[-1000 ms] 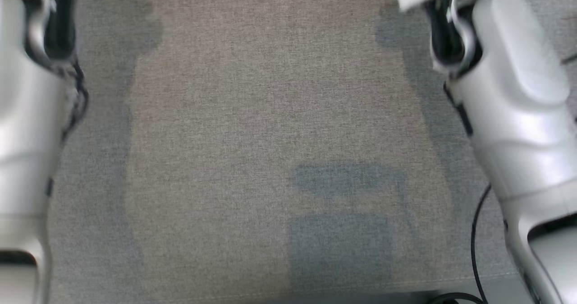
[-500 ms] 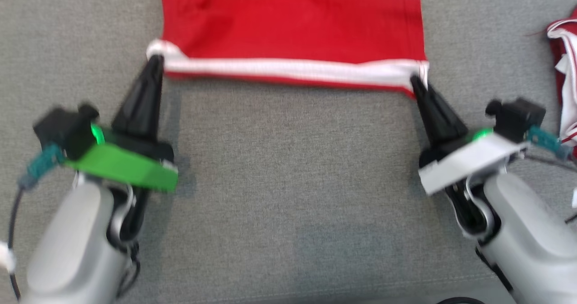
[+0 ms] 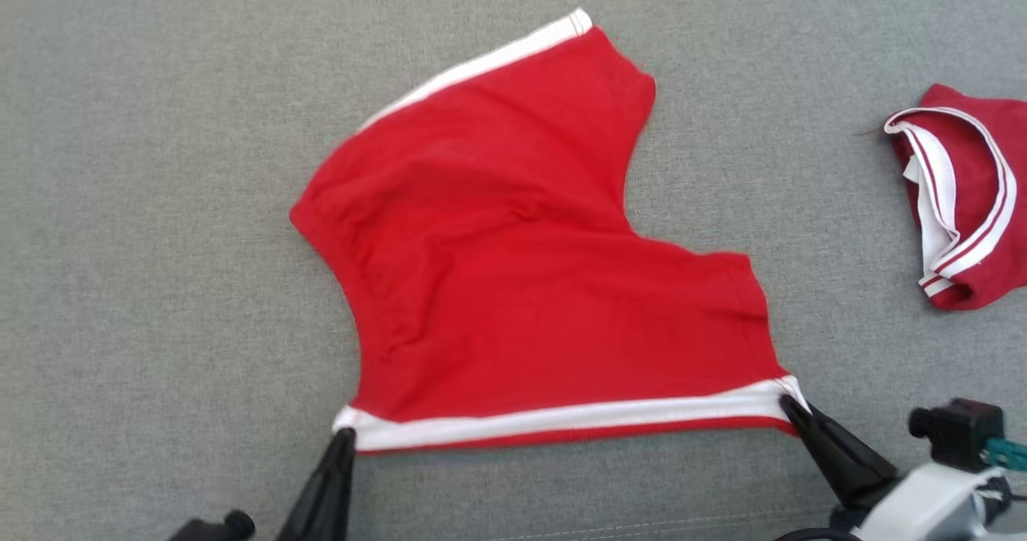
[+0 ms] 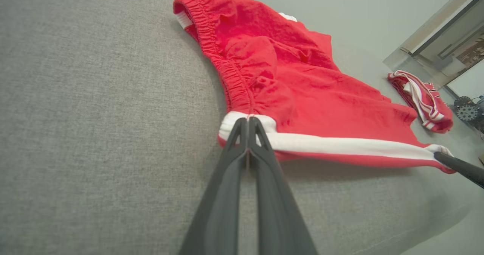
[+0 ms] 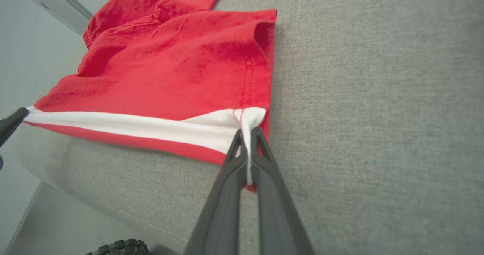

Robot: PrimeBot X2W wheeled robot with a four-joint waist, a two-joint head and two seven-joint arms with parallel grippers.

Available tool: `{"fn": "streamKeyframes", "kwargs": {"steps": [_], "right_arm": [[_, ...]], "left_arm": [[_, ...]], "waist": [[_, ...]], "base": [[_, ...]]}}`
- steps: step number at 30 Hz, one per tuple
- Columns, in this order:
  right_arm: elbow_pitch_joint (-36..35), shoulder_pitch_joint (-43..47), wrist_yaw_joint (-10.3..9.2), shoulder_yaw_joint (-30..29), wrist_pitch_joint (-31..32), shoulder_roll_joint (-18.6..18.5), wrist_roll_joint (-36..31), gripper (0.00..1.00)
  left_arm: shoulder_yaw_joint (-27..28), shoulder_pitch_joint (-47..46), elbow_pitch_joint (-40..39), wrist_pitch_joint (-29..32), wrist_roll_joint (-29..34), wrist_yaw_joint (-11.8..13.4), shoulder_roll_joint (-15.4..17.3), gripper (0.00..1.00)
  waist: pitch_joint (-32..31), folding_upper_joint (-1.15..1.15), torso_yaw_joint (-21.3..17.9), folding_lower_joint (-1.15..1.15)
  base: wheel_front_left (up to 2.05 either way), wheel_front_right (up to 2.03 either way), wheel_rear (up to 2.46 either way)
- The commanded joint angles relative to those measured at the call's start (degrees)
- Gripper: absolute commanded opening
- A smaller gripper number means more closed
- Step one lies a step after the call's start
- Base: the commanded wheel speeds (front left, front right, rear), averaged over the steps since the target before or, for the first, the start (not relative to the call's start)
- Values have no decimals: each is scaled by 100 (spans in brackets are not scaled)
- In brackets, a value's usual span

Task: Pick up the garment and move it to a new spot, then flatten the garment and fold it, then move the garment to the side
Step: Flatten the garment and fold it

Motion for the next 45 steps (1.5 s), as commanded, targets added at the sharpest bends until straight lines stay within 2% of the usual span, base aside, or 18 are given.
{"fn": "streamKeyframes", "kwargs": {"steps": [1,3,6,9,12,15,17,22,23,28,34,45], "right_arm": [[-87,116,-16,-127,24,-108,63,0],[-426,258,-15,-386,88,-161,135,0],[-932,187,-15,-734,255,-98,261,0],[-1305,-369,-14,-968,655,-130,302,0],[-1378,-1223,-11,-1035,1291,-77,423,0],[-1052,-2222,-11,-1060,2016,-107,480,0],[-727,-2876,-9,-1003,2422,-119,373,0],[220,-4173,-9,-905,3006,134,203,0],[220,-4173,-9,-905,3006,134,203,0],[1172,-5083,-9,-717,3243,420,-57,0],[2032,-5700,-9,-521,3294,533,-288,0],[2870,-6210,-9,-302,2997,580,-530,0]], "left_arm": [[7,130,-70,-16,-29,29,0,0],[-27,280,-273,-11,-222,13,-149,0],[2,127,-579,124,-376,19,-161,0],[28,-302,-864,441,-529,-19,-135,0],[104,-900,-1106,911,-771,26,-105,0],[169,-1640,-1099,1456,-743,254,-36,0],[174,-2155,-1080,1756,-826,373,-128,0],[115,-3269,-526,2348,-981,577,-340,0],[115,-3269,-526,2348,-981,577,-340,0],[28,-4131,502,2657,-1020,661,-535,0],[-133,-4795,1417,2795,-1055,593,-769,0],[-431,-5497,2378,2716,-744,426,-835,0]], "waist": [[-55,0,60,0],[26,0,108,0],[213,0,229,0],[510,0,366,0],[858,0,536,0],[1140,0,796,0],[1280,0,980,0],[1471,0,1384,0],[1471,0,1384,0],[1584,0,1559,0],[1594,0,1677,0],[1523,0,1662,0]], "base": [[0,0,0],[0,0,0],[0,0,0],[0,0,0],[0,0,0],[0,0,0],[0,0,0],[0,0,0],[0,0,0],[0,0,0],[0,0,0],[0,0,0]]}}
